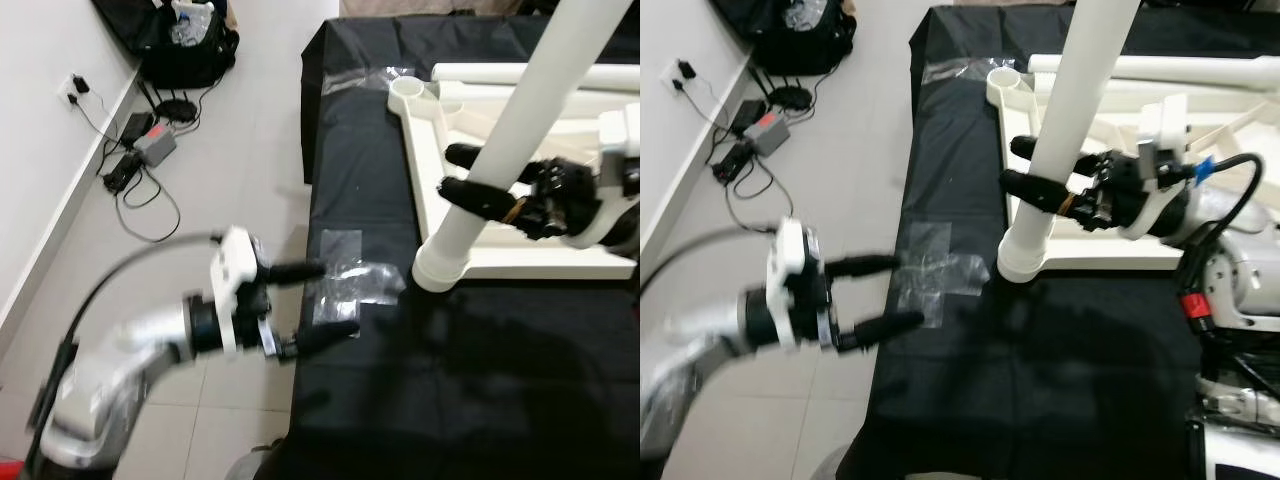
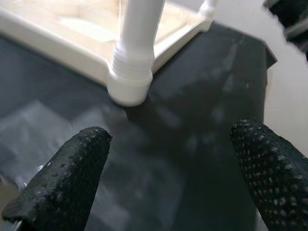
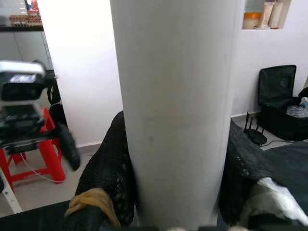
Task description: Building children table
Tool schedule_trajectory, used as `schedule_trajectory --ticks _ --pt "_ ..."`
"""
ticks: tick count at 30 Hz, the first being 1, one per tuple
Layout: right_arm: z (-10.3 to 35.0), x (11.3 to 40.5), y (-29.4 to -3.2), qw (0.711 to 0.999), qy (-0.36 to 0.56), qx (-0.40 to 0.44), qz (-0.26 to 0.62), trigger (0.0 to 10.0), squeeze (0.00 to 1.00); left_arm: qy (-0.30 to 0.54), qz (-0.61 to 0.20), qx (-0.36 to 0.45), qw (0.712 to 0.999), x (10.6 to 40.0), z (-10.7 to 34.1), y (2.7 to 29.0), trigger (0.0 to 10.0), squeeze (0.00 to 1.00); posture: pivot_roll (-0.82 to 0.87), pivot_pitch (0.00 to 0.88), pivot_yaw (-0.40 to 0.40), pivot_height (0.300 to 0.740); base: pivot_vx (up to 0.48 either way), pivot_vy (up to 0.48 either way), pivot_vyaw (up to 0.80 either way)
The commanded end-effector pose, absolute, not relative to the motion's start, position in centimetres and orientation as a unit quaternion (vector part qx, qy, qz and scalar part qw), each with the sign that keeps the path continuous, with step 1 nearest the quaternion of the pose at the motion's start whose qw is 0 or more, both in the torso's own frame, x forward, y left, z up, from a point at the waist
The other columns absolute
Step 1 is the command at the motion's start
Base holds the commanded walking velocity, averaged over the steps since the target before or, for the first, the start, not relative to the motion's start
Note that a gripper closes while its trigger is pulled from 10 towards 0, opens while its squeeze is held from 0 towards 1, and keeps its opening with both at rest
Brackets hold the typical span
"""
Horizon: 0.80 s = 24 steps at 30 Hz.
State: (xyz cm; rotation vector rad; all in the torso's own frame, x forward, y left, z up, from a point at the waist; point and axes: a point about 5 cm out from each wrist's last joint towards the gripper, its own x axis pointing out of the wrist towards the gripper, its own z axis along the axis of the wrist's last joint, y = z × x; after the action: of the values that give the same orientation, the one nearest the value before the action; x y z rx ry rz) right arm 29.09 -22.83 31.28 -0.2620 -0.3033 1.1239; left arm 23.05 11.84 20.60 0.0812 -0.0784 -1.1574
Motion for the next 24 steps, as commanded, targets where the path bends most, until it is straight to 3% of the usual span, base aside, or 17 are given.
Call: schedule_trajectory --ticks 1,5,10,18,20,22,24 --pt "29.4 29.4 -22.6 0.835 -0.096 -0.114 0.530 0.0 0.00 -0.041 -0.535 0.050 0.843 22.6 20.5 11.9 10.0 0.00 0.02 0.313 0.032 0.740 0.000 0.000 0.00" --pt "28.8 29.4 -22.5 0.857 -0.099 -0.111 0.493 0.0 0.00 -0.051 -0.498 0.063 0.864 21.5 19.6 12.1 10.0 0.00 0.02 0.322 0.032 0.740 0.000 0.000 0.00" --pt "28.5 29.3 -22.4 0.864 -0.097 -0.111 0.482 0.0 0.00 -0.056 -0.489 0.068 0.868 21.1 19.6 12.1 10.0 0.00 0.02 0.323 0.033 0.740 0.000 0.000 0.00" --pt "26.0 29.0 -20.5 0.922 -0.069 -0.100 0.367 0.0 0.00 -0.078 -0.466 0.095 0.876 20.6 19.9 11.9 10.0 0.00 0.02 0.326 0.032 0.740 0.000 0.000 0.00" --pt "26.0 29.0 -20.5 0.922 -0.069 -0.100 0.367 0.0 0.00 -0.078 -0.466 0.095 0.876 20.6 19.9 11.9 10.0 0.00 0.02 0.326 0.032 0.740 0.000 0.000 0.00" --pt "25.6 29.0 -20.1 0.938 -0.058 -0.116 0.322 0.0 0.00 -0.081 -0.462 0.098 0.878 20.6 19.9 11.9 10.0 0.00 0.02 0.324 0.032 0.740 0.000 0.000 0.00" --pt "24.9 28.7 -19.2 0.973 -0.050 -0.097 0.205 0.0 0.00 -0.088 -0.453 0.098 0.882 20.6 20.0 11.7 10.0 0.00 0.01 0.323 0.027 0.740 0.000 0.000 0.00"
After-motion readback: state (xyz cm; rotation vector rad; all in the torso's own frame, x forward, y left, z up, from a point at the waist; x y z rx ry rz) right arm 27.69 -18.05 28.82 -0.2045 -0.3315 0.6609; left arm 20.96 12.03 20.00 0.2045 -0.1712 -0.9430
